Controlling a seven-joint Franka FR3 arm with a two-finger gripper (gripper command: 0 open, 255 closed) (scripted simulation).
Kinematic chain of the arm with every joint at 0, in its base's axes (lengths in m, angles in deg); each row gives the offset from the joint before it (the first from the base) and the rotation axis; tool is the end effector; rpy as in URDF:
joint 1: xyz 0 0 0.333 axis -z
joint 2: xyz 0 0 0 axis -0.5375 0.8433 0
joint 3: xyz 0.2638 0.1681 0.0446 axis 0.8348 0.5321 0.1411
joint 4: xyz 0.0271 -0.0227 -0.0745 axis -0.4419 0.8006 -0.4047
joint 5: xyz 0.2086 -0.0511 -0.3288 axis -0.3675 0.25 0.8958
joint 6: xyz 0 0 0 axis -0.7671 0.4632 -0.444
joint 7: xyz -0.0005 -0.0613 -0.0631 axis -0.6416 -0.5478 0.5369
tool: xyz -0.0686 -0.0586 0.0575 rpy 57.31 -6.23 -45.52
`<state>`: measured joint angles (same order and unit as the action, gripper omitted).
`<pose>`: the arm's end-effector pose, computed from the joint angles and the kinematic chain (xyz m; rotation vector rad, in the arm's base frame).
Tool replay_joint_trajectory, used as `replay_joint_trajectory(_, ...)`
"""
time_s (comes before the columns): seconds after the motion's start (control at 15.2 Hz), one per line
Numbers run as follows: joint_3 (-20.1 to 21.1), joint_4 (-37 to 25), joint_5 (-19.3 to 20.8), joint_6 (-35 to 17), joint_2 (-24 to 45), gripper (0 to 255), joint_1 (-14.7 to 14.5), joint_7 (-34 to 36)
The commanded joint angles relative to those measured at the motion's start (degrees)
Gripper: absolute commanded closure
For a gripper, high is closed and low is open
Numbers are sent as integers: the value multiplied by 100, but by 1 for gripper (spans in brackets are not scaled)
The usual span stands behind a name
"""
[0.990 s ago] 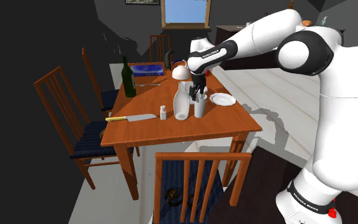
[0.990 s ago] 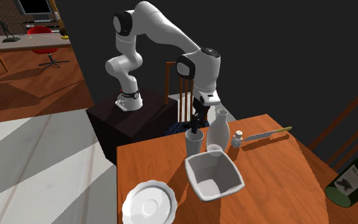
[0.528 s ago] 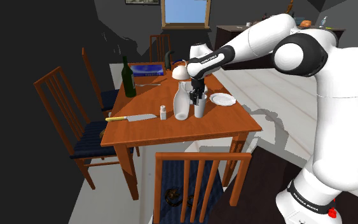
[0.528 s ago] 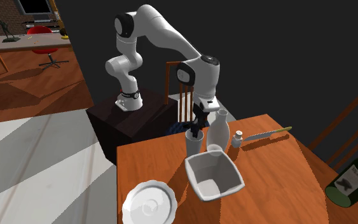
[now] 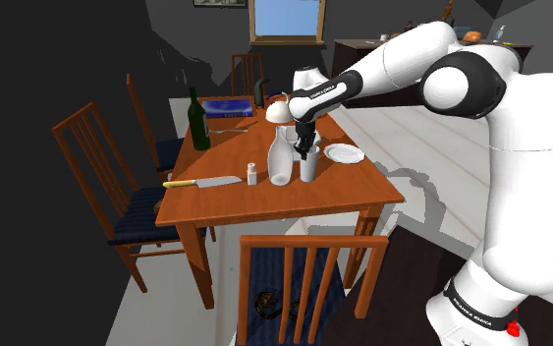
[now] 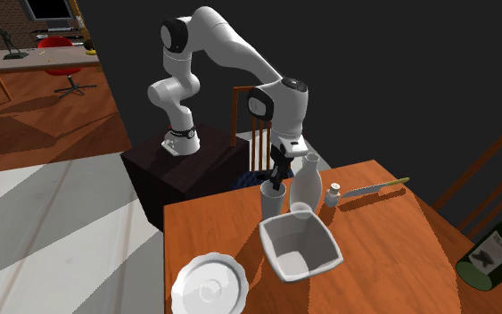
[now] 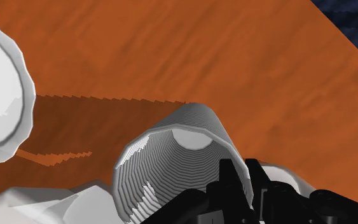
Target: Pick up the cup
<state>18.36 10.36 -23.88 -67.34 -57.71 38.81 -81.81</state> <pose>0.6487 -0.1348 0.3496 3.0484 0.1694 -0.0290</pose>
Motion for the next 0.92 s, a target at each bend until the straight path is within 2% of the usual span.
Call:
replay_joint_trajectory(0.0, -1, 10, 0, -7, -3, 255, 3, -5)
replay_joint_trajectory(0.86, -10, -507, 6, 852, -347, 255, -8, -57)
